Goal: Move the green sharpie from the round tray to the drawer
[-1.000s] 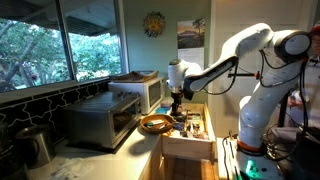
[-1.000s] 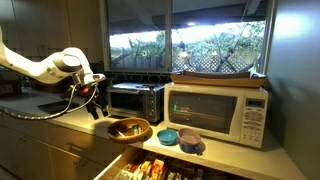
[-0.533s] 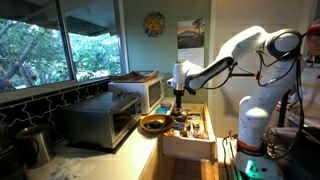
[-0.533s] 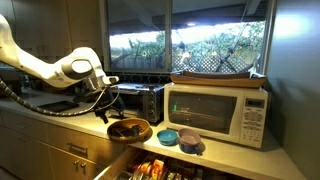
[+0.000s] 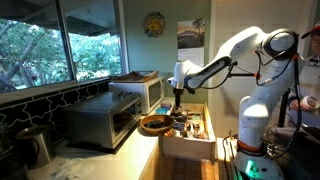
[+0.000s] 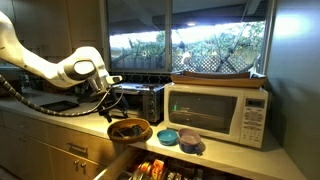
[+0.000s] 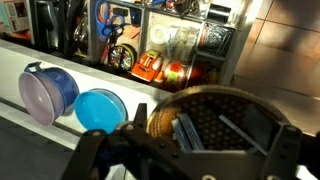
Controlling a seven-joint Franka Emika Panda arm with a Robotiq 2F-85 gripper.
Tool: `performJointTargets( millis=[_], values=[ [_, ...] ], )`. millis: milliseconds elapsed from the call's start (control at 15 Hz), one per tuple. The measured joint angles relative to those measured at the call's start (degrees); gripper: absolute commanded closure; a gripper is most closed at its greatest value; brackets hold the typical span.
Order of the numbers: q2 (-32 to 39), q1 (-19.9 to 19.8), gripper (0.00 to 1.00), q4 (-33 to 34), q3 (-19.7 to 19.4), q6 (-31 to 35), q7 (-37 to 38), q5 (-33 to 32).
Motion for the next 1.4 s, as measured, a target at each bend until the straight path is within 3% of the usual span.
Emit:
performJointTargets(
  millis=[133,267,600,800,1267,1333,1400],
  values=[
    [1.40,-0.77,0.00,0.70,-0.78,3.05,-1.04,-0.50],
    [4.35,-0.25,0.00,1.99,-3.33,6.41,-6.82,1.27],
    [13.64,7.55,0.00,7.93,-12.96,7.52,-29.16,17.94],
    [17.27,7.95,0.00,11.43,-13.11,5.41,-36.32,25.72],
    [18.83,6.89,0.00,12.12,-10.42,8.38,-37.59,27.42],
    [19.60,6.83,0.14,12.17,-9.65,10.20,-37.66,27.49],
    [20.60,6.79,0.22,12.32,-8.95,12.13,-37.66,27.49]
  ],
)
